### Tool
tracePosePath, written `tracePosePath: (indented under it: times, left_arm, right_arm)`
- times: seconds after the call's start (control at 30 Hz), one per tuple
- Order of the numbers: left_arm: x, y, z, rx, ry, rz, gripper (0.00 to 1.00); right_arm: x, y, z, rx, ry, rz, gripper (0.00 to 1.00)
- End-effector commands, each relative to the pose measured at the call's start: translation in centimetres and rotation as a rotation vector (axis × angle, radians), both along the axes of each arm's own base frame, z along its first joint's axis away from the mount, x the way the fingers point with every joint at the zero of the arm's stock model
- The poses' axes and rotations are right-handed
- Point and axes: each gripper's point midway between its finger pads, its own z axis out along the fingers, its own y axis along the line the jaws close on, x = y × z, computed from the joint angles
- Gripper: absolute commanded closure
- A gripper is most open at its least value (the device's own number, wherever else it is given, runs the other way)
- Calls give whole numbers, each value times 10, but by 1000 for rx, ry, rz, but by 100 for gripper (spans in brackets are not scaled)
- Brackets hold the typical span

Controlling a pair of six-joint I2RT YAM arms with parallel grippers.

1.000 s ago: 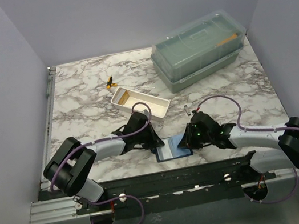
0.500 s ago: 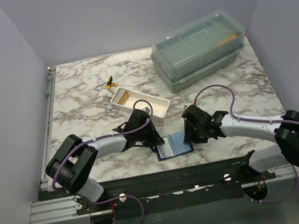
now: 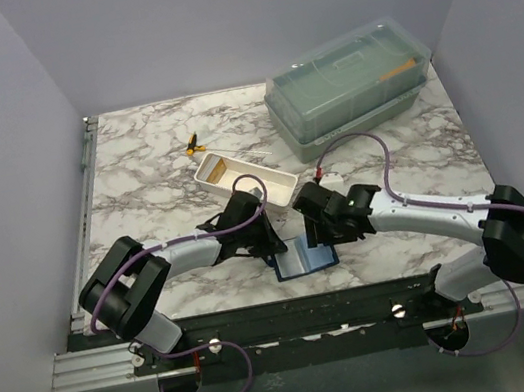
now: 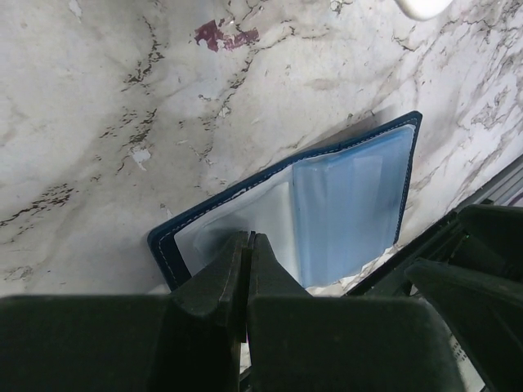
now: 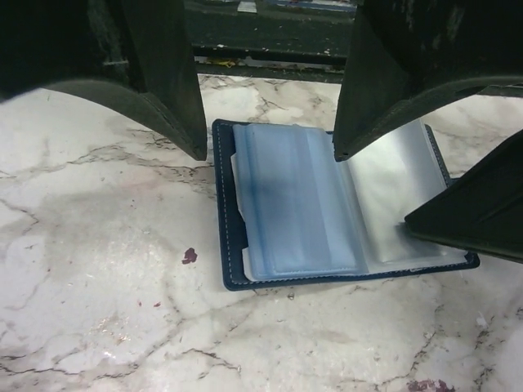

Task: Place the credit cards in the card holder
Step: Open the card holder at the center of the board.

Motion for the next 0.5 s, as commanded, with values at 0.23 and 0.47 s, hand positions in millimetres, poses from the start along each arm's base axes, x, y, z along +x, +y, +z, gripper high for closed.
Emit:
tracePosePath:
  times: [0.23,0.47]
  left_arm:
    - [-8,20,-15,90,27,6,100]
    - [-9,22,-16,91,28,10,100]
  right_arm:
    - [10,-4,-33,-149,18,33,30]
    - [4,-21,-49,-220,43,-16,31]
